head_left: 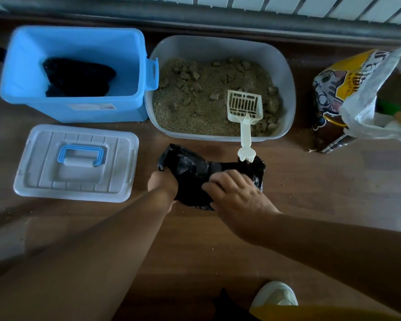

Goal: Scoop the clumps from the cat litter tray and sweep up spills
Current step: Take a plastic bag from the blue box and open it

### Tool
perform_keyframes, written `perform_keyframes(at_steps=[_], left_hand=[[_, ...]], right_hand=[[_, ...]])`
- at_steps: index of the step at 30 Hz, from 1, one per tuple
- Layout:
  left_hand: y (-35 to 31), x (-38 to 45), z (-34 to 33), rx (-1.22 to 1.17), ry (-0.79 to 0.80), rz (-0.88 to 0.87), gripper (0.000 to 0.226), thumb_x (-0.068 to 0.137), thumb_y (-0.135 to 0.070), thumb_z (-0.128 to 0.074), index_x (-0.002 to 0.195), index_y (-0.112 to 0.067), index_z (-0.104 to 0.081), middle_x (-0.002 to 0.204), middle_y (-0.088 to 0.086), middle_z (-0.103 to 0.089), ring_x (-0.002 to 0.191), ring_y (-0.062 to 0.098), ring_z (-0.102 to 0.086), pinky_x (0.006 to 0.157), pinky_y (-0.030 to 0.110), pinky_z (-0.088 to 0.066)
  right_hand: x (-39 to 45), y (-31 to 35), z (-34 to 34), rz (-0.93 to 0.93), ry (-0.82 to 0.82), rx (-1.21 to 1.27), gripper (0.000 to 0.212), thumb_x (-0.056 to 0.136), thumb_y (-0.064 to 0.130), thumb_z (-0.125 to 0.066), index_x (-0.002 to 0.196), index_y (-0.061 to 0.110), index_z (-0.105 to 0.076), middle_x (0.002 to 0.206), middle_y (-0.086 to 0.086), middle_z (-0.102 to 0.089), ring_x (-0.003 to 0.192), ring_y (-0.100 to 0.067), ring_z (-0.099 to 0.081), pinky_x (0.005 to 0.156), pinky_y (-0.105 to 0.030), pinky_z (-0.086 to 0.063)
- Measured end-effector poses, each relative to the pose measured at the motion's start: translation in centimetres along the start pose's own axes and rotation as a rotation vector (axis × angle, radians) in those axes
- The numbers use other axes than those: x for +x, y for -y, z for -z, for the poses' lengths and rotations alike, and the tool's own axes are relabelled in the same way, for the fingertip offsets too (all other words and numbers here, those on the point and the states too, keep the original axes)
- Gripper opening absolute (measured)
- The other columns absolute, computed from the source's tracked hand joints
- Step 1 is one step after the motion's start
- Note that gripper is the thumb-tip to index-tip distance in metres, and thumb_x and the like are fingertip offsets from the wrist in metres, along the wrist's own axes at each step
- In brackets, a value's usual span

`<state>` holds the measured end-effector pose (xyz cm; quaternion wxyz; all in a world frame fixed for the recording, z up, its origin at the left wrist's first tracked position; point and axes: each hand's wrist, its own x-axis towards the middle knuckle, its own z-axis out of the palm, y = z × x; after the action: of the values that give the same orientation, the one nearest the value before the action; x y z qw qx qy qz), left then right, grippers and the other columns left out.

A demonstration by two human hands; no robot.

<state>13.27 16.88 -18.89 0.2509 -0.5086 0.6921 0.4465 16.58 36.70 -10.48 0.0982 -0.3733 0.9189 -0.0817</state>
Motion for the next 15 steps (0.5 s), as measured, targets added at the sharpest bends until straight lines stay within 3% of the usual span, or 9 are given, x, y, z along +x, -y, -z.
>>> perform_keyframes(at_steps=[2,6,8,10,12,13,15], left_hand=[[0.6,0.8,-0.1,-0.143,0.104,0.000,0.049,0.101,-0.038,-0.039,0.132,-0.003,-0.057,0.124,0.013,-0.065,0.112,0.037,-0.063,0.095,0.046,-0.054],[1.7,1.2,0.8,0.019,0.236,-0.139,0.074,0.075,-0.069,-0.044,0.118,-0.013,-0.065,0.106,0.013,-0.070,0.093,0.038,-0.070,0.083,0.052,-0.059],[1.2,-0.9,1.8,0.129,0.325,-0.174,0.061,0.090,-0.062,-0.047,0.118,-0.009,-0.062,0.099,0.021,-0.068,0.078,0.039,-0.071,0.068,0.046,-0.060],[1.1,-1.4,2.7,0.053,0.452,-0.097,0.048,0.098,-0.045,-0.051,0.118,-0.002,-0.057,0.078,0.023,-0.060,0.051,0.029,-0.060,0.052,0.032,-0.048],[0.7,-1.8,3.8,0.090,0.554,-0.045,0.043,0.096,-0.042,-0.057,0.111,-0.002,-0.057,0.071,0.015,-0.061,0.045,0.024,-0.056,0.054,0.029,-0.046],[0.3,-1.9,4.1,0.196,0.523,-0.067,0.049,0.092,-0.049,-0.059,0.109,-0.003,-0.060,0.073,0.012,-0.069,0.049,0.027,-0.063,0.057,0.033,-0.053],[-1.2,-2.4,4.4,0.488,0.251,-0.272,0.059,0.083,-0.063,-0.059,0.112,-0.011,-0.060,0.088,0.002,-0.074,0.071,0.023,-0.070,0.070,0.039,-0.058]], right_hand=[[0.5,-0.5,-0.8,0.055,0.102,0.020,0.043,0.097,0.027,-0.055,0.139,0.023,-0.047,0.137,-0.001,-0.046,0.123,-0.023,-0.045,0.102,-0.039,-0.044],[1.5,-2.5,-2.5,-0.091,0.399,0.007,0.058,0.104,0.046,-0.036,0.156,0.030,-0.017,0.158,-0.004,-0.023,0.135,-0.031,-0.039,0.103,-0.046,-0.046],[1.3,-4.0,-2.8,-0.190,0.537,-0.012,0.066,0.103,0.052,-0.036,0.157,0.029,-0.006,0.159,-0.007,-0.016,0.135,-0.036,-0.039,0.100,-0.048,-0.048],[0.8,-5.4,-2.8,-0.221,0.619,-0.044,0.075,0.099,0.056,-0.042,0.157,0.029,-0.004,0.157,-0.008,-0.017,0.136,-0.036,-0.034,0.097,-0.050,-0.049],[0.3,-6.3,-2.6,-0.192,0.658,-0.095,0.087,0.091,0.062,-0.052,0.157,0.029,-0.006,0.156,-0.007,-0.018,0.136,-0.034,-0.029,0.097,-0.051,-0.048],[0.2,-6.5,-2.6,-0.158,0.658,-0.125,0.093,0.086,0.064,-0.057,0.157,0.030,-0.007,0.156,-0.006,-0.017,0.137,-0.033,-0.027,0.097,-0.051,-0.046],[0.1,-6.4,-2.6,-0.098,0.640,-0.159,0.097,0.081,0.068,-0.059,0.156,0.031,-0.010,0.156,-0.006,-0.017,0.135,-0.031,-0.027,0.096,-0.049,-0.044]])
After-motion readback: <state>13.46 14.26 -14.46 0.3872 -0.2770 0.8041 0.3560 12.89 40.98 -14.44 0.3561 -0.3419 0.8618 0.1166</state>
